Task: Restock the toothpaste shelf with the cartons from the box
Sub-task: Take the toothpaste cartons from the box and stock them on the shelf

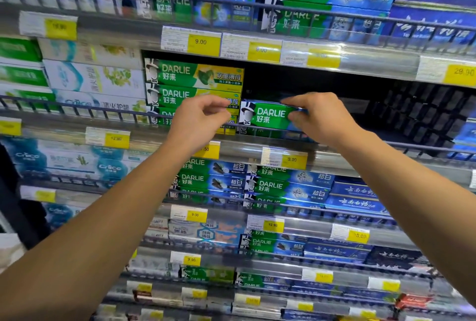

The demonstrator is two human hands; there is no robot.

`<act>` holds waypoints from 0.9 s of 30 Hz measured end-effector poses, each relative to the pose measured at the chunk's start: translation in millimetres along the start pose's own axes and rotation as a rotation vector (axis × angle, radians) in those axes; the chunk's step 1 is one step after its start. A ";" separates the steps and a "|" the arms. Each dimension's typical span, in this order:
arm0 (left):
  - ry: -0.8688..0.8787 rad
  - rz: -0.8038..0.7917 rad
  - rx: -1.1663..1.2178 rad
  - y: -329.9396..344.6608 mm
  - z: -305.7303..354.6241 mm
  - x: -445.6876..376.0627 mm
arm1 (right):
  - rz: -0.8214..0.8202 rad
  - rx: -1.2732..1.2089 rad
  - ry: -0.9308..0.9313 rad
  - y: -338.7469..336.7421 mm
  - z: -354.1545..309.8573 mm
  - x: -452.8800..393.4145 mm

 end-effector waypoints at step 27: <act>-0.092 -0.128 -0.025 103.8 -8.2 66.0 | 0.218 -0.235 -0.013 48.6 13.6 127.4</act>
Point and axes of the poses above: each hand's wrist, its own x-axis away from the middle knuckle, its own y-axis out of the palm, z = x × y, the point moved 7 cm from there along -x, towards the middle knuckle, and after that the axes turned 15 degrees about -z, right-handed, at the moved point
